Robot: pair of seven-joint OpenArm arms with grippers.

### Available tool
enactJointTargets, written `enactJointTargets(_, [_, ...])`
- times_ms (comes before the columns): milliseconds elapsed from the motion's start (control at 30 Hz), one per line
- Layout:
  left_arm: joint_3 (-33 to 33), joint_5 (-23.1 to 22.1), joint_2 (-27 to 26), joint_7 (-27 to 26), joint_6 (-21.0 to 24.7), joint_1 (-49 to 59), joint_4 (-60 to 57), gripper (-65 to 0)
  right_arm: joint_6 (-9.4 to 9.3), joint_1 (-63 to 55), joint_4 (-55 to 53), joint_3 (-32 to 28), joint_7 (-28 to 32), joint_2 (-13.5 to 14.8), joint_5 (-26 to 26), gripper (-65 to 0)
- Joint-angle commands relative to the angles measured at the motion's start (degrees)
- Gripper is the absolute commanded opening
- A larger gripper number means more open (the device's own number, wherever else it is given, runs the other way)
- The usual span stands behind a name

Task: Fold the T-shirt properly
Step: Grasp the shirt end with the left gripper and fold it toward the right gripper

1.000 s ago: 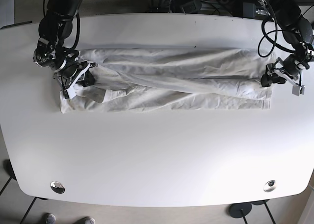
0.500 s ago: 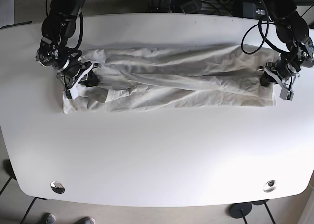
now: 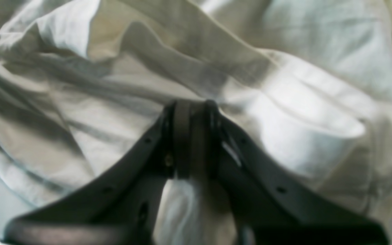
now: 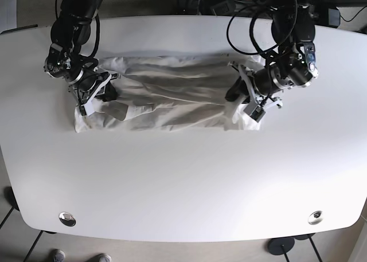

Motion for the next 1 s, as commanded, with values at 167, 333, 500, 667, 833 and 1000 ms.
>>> enactJointTargets(167, [1.30, -1.15, 6.80, -1.82, 2.54, -6.30, -7.36, -60.4, 0.12, -0.29, 1.18, 0.04, 0.20, 0.33, 0.46, -58.5])
enactJointTargets(333, [2.01, -1.06, 9.00, -1.82, 2.54, -8.41, -12.20, -60.1, 0.12, -0.64, 1.18, 0.04, 0.20, -0.37, 0.46, -58.5])
enactJointTargets(500, [7.11, -1.06, 8.73, -1.82, 2.71, -8.85, -13.16, -48.2, 0.12, -0.73, 1.18, 0.04, 0.20, -1.16, 0.46, -58.5])
enactJointTargets(667, [9.65, -1.41, 9.08, -1.82, 15.20, -11.40, -13.43, -33.8, 0.12, -0.73, 1.18, -0.05, 0.20, -1.16, 0.46, -58.5])
enactJointTargets(833, [17.48, -1.59, 9.87, -1.90, 15.11, -14.03, -12.37, -31.8, 0.12, -0.64, 1.18, -0.05, 0.20, -1.16, 0.46, -58.5])
enactJointTargets(1000, [18.53, -1.59, 11.63, -2.34, 15.02, -15.09, -11.93, -31.8, 0.12, -0.55, 1.18, -0.05, 0.20, -1.25, 0.46, -58.5])
